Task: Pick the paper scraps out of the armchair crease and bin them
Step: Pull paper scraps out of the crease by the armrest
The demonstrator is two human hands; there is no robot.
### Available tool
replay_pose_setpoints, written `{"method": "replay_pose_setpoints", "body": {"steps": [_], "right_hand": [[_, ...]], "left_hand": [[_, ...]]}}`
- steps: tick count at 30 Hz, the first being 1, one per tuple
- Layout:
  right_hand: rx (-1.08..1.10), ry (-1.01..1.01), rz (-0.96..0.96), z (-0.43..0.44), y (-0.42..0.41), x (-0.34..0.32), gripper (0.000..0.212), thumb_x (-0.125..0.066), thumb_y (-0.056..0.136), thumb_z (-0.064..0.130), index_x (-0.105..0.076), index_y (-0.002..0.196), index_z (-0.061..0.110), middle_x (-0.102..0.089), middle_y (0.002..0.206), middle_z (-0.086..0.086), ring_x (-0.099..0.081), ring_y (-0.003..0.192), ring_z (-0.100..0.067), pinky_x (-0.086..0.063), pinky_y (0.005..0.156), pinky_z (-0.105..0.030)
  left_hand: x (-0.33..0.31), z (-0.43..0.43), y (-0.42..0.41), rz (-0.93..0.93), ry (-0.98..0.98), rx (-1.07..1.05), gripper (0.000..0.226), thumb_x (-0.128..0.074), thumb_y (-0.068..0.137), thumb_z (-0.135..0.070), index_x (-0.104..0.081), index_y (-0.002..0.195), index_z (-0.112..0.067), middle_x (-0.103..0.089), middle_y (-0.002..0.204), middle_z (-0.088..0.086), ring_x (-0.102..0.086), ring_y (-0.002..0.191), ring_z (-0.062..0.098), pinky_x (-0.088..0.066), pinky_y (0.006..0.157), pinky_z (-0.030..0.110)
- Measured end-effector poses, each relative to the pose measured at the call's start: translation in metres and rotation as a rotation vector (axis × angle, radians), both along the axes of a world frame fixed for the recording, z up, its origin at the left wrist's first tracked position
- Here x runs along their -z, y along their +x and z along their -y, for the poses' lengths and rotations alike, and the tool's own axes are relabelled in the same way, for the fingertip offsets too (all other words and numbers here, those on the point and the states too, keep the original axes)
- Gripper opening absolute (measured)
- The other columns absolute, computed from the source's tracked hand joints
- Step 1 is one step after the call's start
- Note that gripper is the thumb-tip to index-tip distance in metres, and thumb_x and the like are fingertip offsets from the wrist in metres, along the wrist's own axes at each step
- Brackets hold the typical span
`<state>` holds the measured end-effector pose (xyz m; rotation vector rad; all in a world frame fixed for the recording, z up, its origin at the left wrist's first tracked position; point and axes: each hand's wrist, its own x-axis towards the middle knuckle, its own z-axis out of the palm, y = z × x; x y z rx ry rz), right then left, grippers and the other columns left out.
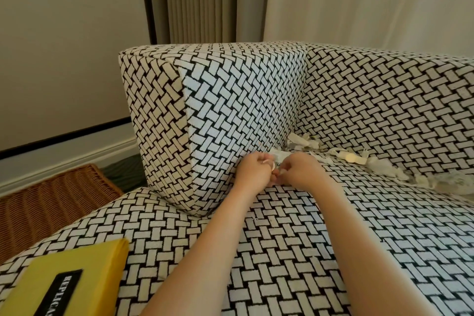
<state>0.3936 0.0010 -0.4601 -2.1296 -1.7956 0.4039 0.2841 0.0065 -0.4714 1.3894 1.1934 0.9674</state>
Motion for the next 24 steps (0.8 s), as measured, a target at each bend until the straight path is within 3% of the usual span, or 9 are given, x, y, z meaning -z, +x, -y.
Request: {"method": "replay_pose_setpoints", "body": {"steps": [2,4,6,9,13,17,19,22,24], "right_hand": [[0.031,0.099,-0.225,-0.004,0.005,0.006,0.018,-0.053,0.088,0.010,-0.054,0.071,0.017,-0.057,0.071,0.001,-0.052,0.063,-0.013,-0.044,0.057,-0.022],[0.150,0.134,-0.619,-0.007,0.011,0.008,0.023,-0.046,0.087,0.000,-0.052,0.074,0.017,-0.058,0.074,-0.002,-0.052,0.058,-0.014,-0.047,0.059,-0.026],[0.245,0.144,-0.786,-0.013,0.013,0.010,0.024,-0.043,0.086,-0.003,-0.056,0.077,0.014,-0.053,0.075,0.002,-0.050,0.058,-0.014,-0.045,0.057,-0.026],[0.218,0.194,-0.578,-0.016,0.009,0.012,0.018,-0.048,0.089,0.012,-0.065,0.095,0.012,-0.054,0.086,0.006,-0.053,0.083,-0.016,-0.045,0.072,-0.032],[-0.003,0.202,-0.084,-0.016,0.005,0.019,0.020,-0.060,0.085,0.033,-0.067,0.101,0.023,-0.060,0.089,0.004,-0.054,0.075,-0.013,-0.039,0.059,-0.024],[0.023,0.276,-0.032,-0.023,0.002,0.021,0.019,-0.053,0.090,0.030,-0.068,0.098,0.020,-0.064,0.089,0.002,-0.055,0.076,-0.014,-0.042,0.062,-0.026],[0.119,0.299,-0.389,-0.023,0.006,0.019,0.019,-0.046,0.094,0.023,-0.062,0.092,0.014,-0.057,0.074,0.003,-0.048,0.061,-0.011,-0.038,0.054,-0.022],[0.403,0.269,-1.345,-0.022,0.015,0.004,0.020,-0.034,0.093,0.012,-0.047,0.078,0.011,-0.042,0.061,0.002,-0.036,0.051,-0.009,-0.032,0.043,-0.017],[0.446,0.235,-1.699,-0.021,0.020,0.001,0.016,-0.030,0.088,0.007,-0.042,0.079,0.011,-0.039,0.061,0.000,-0.035,0.053,-0.011,-0.031,0.035,-0.013]], "left_hand": [[-0.003,0.002,-0.001,0.202,-0.241,0.036,0.023,-0.041,0.093,0.005,-0.056,0.109,-0.003,-0.058,0.081,0.007,-0.056,0.067,0.011,-0.053,0.063,0.020],[-0.005,0.004,-0.001,0.380,-0.359,0.030,0.021,-0.037,0.092,0.011,-0.055,0.098,0.002,-0.055,0.083,0.008,-0.056,0.073,0.013,-0.052,0.074,0.027],[-0.009,0.005,-0.001,0.474,-0.417,0.001,0.026,-0.032,0.090,0.015,-0.051,0.084,-0.001,-0.050,0.082,0.009,-0.052,0.072,0.014,-0.049,0.071,0.025],[-0.012,0.004,-0.001,0.514,-0.459,-0.055,0.026,-0.031,0.085,0.014,-0.049,0.081,-0.005,-0.045,0.081,0.009,-0.044,0.066,0.013,-0.040,0.058,0.020],[-0.011,0.005,-0.002,0.532,-0.459,-0.075,0.022,-0.028,0.078,0.008,-0.042,0.071,-0.008,-0.030,0.065,0.002,-0.029,0.054,0.011,-0.028,0.049,0.019],[-0.012,0.007,-0.002,0.563,-0.455,-0.077,0.023,-0.028,0.078,0.006,-0.040,0.069,-0.012,-0.022,0.058,-0.002,-0.022,0.050,0.009,-0.023,0.044,0.018],[-0.010,0.007,-0.002,0.593,-0.472,-0.095,0.022,-0.027,0.080,0.007,-0.041,0.072,-0.009,-0.029,0.061,0.000,-0.024,0.050,0.009,-0.024,0.047,0.018],[-0.010,0.008,-0.001,0.676,-0.506,-0.129,0.028,-0.022,0.070,0.013,-0.042,0.074,-0.006,-0.039,0.076,0.006,-0.027,0.055,0.012,-0.025,0.052,0.019],[-0.011,0.009,0.000,0.703,-0.504,-0.140,0.035,-0.020,0.057,0.014,-0.044,0.075,-0.005,-0.041,0.079,0.006,-0.030,0.057,0.013,-0.028,0.054,0.020]]}}
